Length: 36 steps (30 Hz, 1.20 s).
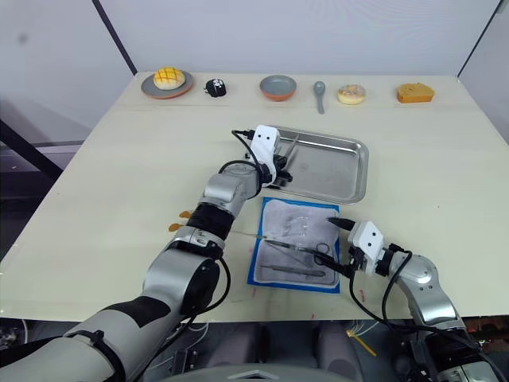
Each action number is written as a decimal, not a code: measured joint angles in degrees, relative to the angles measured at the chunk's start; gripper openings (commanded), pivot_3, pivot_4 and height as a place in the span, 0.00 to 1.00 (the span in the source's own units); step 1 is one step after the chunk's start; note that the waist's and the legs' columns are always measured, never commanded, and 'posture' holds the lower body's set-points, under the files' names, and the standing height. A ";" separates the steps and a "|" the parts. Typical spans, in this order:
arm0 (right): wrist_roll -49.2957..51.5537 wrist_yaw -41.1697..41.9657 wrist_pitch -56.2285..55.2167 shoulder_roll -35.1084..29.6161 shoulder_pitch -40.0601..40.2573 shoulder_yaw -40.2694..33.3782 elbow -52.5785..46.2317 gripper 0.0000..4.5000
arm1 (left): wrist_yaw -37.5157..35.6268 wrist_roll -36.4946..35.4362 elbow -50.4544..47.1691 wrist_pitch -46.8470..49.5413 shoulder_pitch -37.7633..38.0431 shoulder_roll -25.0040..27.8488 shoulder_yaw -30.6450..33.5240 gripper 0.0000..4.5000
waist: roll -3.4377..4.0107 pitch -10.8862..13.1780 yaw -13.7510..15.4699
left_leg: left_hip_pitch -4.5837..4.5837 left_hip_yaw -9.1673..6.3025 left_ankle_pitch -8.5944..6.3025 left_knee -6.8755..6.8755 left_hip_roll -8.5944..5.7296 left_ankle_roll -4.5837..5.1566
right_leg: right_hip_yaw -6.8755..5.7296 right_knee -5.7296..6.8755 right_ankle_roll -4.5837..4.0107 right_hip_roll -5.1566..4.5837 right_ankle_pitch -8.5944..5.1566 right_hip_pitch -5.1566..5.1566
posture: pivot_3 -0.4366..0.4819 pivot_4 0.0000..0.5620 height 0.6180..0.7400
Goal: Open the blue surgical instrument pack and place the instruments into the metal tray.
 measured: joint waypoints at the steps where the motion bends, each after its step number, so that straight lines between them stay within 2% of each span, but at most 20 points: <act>1: 0.00 0.00 0.00 0.00 0.00 0.00 0.00 1.00 | -0.03 0.00 0.57 0.12 0.00 -0.49 -0.01 0.01 | 0.00 0.00 -0.01 | 0.00 0.00 0.00 0.00 0.00 0.00 | 0.00 0.00 0.00 0.00 0.00 0.00 | 0.48 0.27 1.00; 16: 0.00 -0.55 0.01 0.01 0.44 0.00 -0.39 1.00 | 0.20 0.15 0.42 1.66 0.04 -0.77 -0.08 0.01 | 0.00 0.00 0.01 | 0.00 0.00 0.00 0.00 0.00 0.00 | 0.00 0.00 0.00 -0.01 0.00 0.00 | 0.48 0.27 1.00; 17: 0.00 -0.55 0.02 0.01 0.44 0.00 -0.40 1.00 | 0.22 0.14 0.33 1.66 0.07 -0.77 -0.08 0.20 | 0.00 0.00 0.01 | 0.00 0.00 0.00 0.00 0.00 0.00 | 0.00 0.00 0.00 -0.01 0.00 0.00 | 0.48 0.27 1.00; 18: 0.00 -0.55 0.01 0.01 0.44 0.00 -0.40 1.00 | 0.29 0.14 0.28 1.66 0.08 -0.77 -0.07 0.26 | 0.00 0.00 0.01 | 0.00 0.00 0.00 0.00 0.00 0.00 | 0.00 0.00 0.00 -0.01 0.00 0.00 | 0.48 0.27 1.00; 22: 0.00 -0.56 0.01 0.02 0.44 0.00 -0.40 1.00 | 1.07 0.14 0.17 1.65 0.08 -0.74 0.06 0.72 | 0.00 0.00 0.01 | 0.00 0.00 0.00 0.00 0.00 0.00 | 0.00 0.00 0.00 -0.01 0.00 0.00 | 0.48 0.27 1.00; 23: 0.00 -0.56 0.01 0.02 0.44 0.01 -0.40 1.00 | 1.36 0.15 0.15 1.65 0.08 -0.74 0.16 0.81 | 0.00 0.00 0.01 | 0.00 0.00 0.00 0.00 0.00 0.00 | 0.00 0.00 0.00 -0.01 0.00 0.00 | 0.48 0.27 1.00; 31: 0.00 -0.56 0.01 0.03 0.43 0.01 -0.40 1.00 | 1.21 -0.25 -4.40 1.19 0.18 -0.47 1.01 0.81 | 0.00 0.00 0.01 | -0.01 0.00 0.00 -0.01 0.01 -0.01 | 0.01 0.00 0.00 -0.02 0.00 0.00 | 0.48 0.27 1.00; 36: 0.00 -0.63 0.02 0.13 0.41 0.06 -0.39 1.00 | -4.18 -3.28 -11.49 -1.29 2.19 0.27 1.62 0.81 | 0.02 -0.01 -0.03 | 0.00 0.00 0.01 -0.02 0.03 -0.03 | 0.01 0.01 0.00 -0.02 0.00 -0.01 | 0.48 0.27 1.00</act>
